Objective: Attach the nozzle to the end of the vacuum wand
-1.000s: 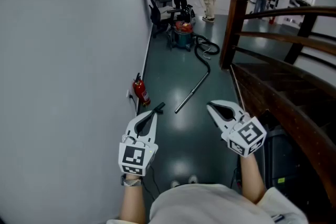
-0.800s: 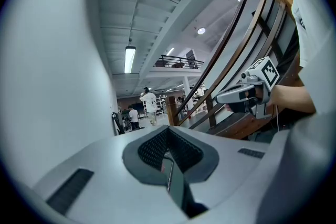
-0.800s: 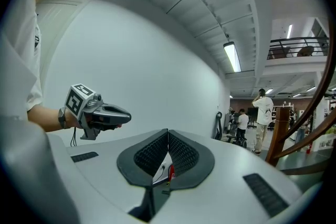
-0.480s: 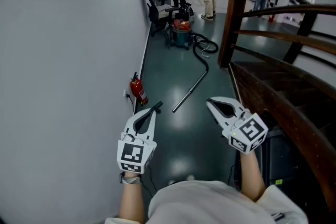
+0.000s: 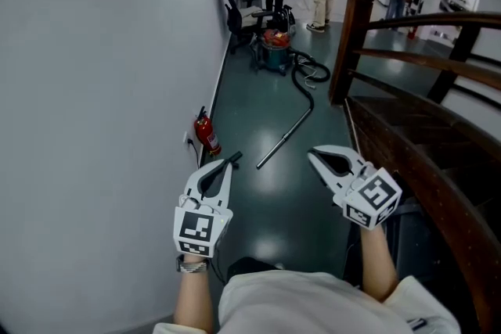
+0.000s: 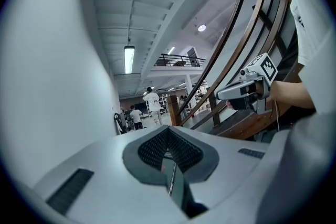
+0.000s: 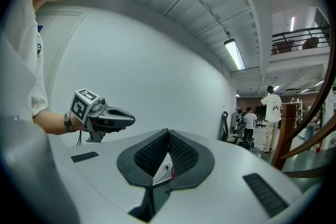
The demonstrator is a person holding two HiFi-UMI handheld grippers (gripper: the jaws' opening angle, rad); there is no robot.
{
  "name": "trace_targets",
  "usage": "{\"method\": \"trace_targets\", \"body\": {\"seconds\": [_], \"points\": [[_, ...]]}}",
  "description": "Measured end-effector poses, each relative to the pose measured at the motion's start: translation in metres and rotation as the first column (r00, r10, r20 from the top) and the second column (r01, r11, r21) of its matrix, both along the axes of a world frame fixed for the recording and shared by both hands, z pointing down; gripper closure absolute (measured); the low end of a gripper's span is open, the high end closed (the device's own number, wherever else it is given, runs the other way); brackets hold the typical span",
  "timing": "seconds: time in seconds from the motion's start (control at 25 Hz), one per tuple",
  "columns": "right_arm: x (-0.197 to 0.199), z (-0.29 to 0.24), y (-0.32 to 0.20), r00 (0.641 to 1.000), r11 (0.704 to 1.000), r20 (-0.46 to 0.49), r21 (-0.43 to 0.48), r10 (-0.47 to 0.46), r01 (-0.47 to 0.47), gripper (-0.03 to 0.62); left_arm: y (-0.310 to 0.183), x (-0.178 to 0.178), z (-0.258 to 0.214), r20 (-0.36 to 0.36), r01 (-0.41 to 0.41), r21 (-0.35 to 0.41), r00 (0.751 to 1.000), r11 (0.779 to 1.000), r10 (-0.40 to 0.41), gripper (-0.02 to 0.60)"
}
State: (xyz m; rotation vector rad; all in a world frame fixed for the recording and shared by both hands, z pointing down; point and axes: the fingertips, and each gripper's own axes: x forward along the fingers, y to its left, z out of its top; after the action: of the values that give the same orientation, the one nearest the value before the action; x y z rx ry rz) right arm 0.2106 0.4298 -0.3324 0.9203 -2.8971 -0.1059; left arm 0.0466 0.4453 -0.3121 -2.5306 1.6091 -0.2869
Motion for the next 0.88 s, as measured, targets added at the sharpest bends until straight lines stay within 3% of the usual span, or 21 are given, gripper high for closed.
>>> {"method": "trace_targets", "body": {"seconds": [0.2, 0.48, 0.88], "points": [[-0.003, 0.005, -0.006, 0.999, 0.999, -0.021, 0.002, -0.034, 0.034, 0.566, -0.010, 0.007, 0.008, 0.003, 0.000, -0.019, 1.000, 1.000, 0.000, 0.584], [-0.005, 0.018, -0.041, 1.000, 1.000, 0.021, -0.029, -0.003, 0.003, 0.566, -0.041, 0.001, 0.024, 0.009, -0.003, -0.050, 1.000, 0.999, 0.003, 0.584], [-0.033, 0.024, -0.146, 0.999, 0.998, -0.013, -0.032, 0.044, -0.045, 0.565, -0.145, -0.038, 0.033, -0.010, -0.005, -0.051, 1.000, 0.999, 0.004, 0.584]]}}
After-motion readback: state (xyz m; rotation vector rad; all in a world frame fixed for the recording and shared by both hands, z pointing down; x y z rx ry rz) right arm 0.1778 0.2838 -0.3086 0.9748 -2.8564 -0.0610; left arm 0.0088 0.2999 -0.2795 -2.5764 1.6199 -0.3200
